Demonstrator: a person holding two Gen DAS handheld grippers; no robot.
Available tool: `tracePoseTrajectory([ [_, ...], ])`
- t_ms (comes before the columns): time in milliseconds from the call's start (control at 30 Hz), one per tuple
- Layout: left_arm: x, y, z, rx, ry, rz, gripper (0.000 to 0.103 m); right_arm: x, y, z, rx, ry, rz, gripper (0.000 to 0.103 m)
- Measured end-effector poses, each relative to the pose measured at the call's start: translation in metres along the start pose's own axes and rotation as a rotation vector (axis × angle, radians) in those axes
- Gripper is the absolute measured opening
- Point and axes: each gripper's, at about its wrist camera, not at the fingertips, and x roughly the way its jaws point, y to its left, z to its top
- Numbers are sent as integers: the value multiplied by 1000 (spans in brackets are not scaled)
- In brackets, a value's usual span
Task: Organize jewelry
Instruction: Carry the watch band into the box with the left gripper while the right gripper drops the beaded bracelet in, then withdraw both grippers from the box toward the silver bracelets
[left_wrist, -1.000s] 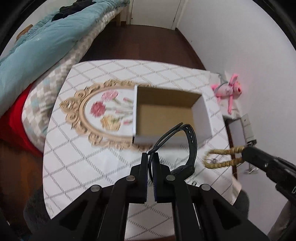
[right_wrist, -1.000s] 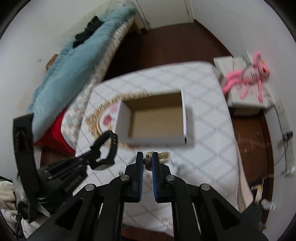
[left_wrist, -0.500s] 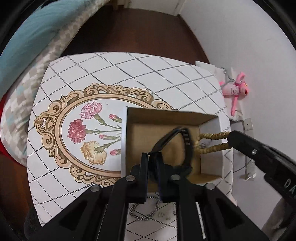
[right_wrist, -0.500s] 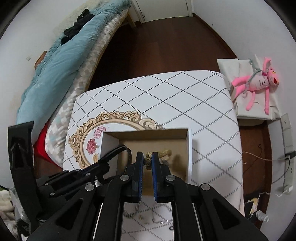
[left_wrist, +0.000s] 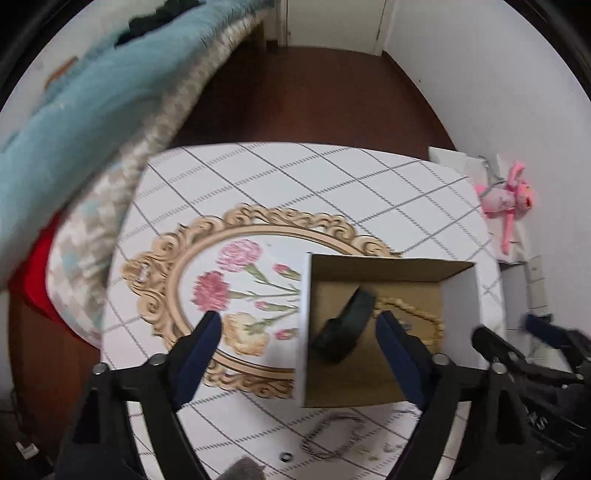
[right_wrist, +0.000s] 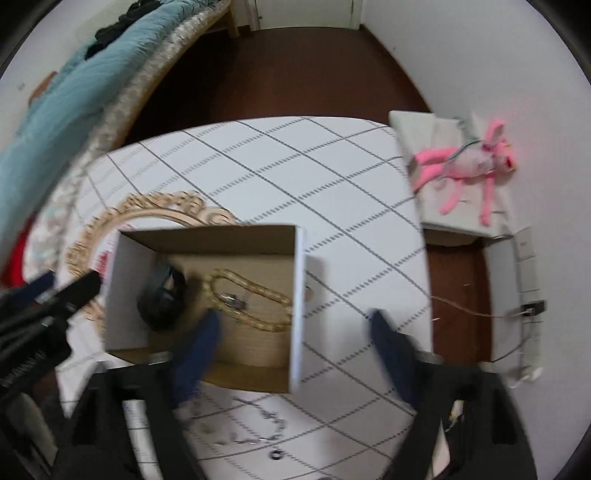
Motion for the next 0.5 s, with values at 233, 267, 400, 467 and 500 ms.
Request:
tracePoseTrajectory([
  [233, 16, -1, -20, 35, 15, 37, 103, 16, 0, -21, -5, -11, -81, 101],
  [267, 17, -1, -23, 36, 15, 41, 103, 16, 0, -24, -1, -15, -86, 101],
  [400, 14, 1, -32, 16, 4, 45, 103, 14, -3, -31, 17, -36, -99, 101],
  [467, 9, 0, -37, 9, -1, 43, 103, 9, -5, -35, 20, -50, -108, 101],
  [500, 6, 0, -39, 5, -6, 40, 103, 4, -5, -37, 25, -58, -111, 101],
])
